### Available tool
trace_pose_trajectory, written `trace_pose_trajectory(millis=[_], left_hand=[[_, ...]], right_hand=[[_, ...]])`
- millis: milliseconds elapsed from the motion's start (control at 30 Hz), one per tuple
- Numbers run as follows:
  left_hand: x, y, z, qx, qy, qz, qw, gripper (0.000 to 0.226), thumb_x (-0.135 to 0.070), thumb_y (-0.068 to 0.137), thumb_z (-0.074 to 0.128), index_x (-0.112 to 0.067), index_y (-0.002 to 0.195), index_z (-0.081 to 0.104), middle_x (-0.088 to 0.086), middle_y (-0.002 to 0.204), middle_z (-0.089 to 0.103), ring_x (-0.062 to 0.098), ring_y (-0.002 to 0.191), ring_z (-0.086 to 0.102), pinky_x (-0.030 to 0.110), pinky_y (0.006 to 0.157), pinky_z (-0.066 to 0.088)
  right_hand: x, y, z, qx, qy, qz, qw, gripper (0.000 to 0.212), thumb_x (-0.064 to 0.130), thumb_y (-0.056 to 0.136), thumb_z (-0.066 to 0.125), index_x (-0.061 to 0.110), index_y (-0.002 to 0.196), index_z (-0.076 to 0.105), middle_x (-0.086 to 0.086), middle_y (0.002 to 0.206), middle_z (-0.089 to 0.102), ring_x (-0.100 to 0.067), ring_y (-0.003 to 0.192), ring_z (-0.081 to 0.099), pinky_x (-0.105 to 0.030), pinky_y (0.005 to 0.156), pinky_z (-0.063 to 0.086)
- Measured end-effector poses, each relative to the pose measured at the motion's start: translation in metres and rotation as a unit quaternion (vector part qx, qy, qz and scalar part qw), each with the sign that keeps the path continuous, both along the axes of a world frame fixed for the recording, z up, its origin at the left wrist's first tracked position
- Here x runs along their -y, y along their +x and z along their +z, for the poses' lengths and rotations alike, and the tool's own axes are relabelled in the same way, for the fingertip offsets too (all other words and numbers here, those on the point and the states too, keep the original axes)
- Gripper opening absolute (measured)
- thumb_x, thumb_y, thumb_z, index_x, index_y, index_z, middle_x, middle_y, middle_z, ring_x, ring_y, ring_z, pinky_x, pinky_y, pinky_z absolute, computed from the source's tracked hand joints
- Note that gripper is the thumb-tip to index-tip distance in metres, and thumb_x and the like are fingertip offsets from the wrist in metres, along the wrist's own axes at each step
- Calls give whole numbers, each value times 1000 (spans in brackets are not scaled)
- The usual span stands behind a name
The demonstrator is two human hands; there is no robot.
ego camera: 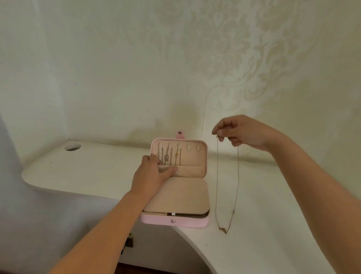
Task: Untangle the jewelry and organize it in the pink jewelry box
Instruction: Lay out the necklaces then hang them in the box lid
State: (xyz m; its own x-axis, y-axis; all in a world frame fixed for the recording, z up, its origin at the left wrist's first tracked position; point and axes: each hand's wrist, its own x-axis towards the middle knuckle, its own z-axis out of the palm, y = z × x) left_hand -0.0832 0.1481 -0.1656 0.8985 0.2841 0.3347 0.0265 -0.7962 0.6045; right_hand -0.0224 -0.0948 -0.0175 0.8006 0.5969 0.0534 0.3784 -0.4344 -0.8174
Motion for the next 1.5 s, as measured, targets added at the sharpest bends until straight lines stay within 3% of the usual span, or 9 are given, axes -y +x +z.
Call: trace_pose_trajectory(millis=[367, 833, 1067, 1167, 1300, 1500], left_hand=[[2, -2, 3, -20, 20, 3, 1000, 60, -59, 82, 58, -12, 117, 47, 5, 109, 46, 24, 91, 57, 32, 74, 48], [1, -1, 4, -17, 19, 0, 1000, 61, -58, 83, 58, -12, 121, 47, 5, 114, 46, 22, 96, 57, 27, 75, 45], [1, -2, 4, -17, 24, 6, 1000, 63, -58, 82, 58, -10, 122, 47, 6, 114, 46, 24, 96, 57, 29, 76, 47], [1, -1, 4, -14, 24, 5, 1000, 64, -59, 82, 58, -11, 123, 47, 6, 114, 46, 24, 96, 57, 30, 76, 48], [1, -1, 4, -14, 30, 3, 999, 64, -60, 82, 57, -11, 123, 46, 5, 114, 46, 22, 95, 57, 30, 77, 50], [0, 0, 2, -15, 29, 3, 999, 64, -60, 82, 57, -11, 122, 46, 5, 115, 46, 22, 96, 57, 31, 78, 51]], right_hand=[[-46, -16, 85, 109, 45, 19, 993, 14, 8, 89, 61, 12, 97, 72, 2, 82, 68, -6, 58, 39, -16, 55, 36], [-76, 10, 107, 126, -3, -17, 992, 16, 14, 88, 65, 15, 102, 73, 1, 93, 72, -5, 48, 31, -16, 52, 28], [-78, 14, 98, 136, -4, -1, 991, 16, 13, 87, 66, 16, 101, 73, 1, 93, 72, -4, 56, 40, -15, 58, 36], [-75, 17, 94, 134, -2, 14, 991, 17, 7, 85, 66, 13, 100, 72, 0, 89, 72, -3, 63, 54, -15, 63, 45], [-72, 19, 85, 155, 13, 24, 988, 24, -1, 84, 64, 5, 107, 66, -10, 91, 72, -13, 75, 66, -17, 71, 53], [-75, 23, 75, 218, 19, -14, 976, 13, 1, 80, 71, 1, 93, 70, -13, 84, 71, -10, 67, 67, -16, 68, 55]])
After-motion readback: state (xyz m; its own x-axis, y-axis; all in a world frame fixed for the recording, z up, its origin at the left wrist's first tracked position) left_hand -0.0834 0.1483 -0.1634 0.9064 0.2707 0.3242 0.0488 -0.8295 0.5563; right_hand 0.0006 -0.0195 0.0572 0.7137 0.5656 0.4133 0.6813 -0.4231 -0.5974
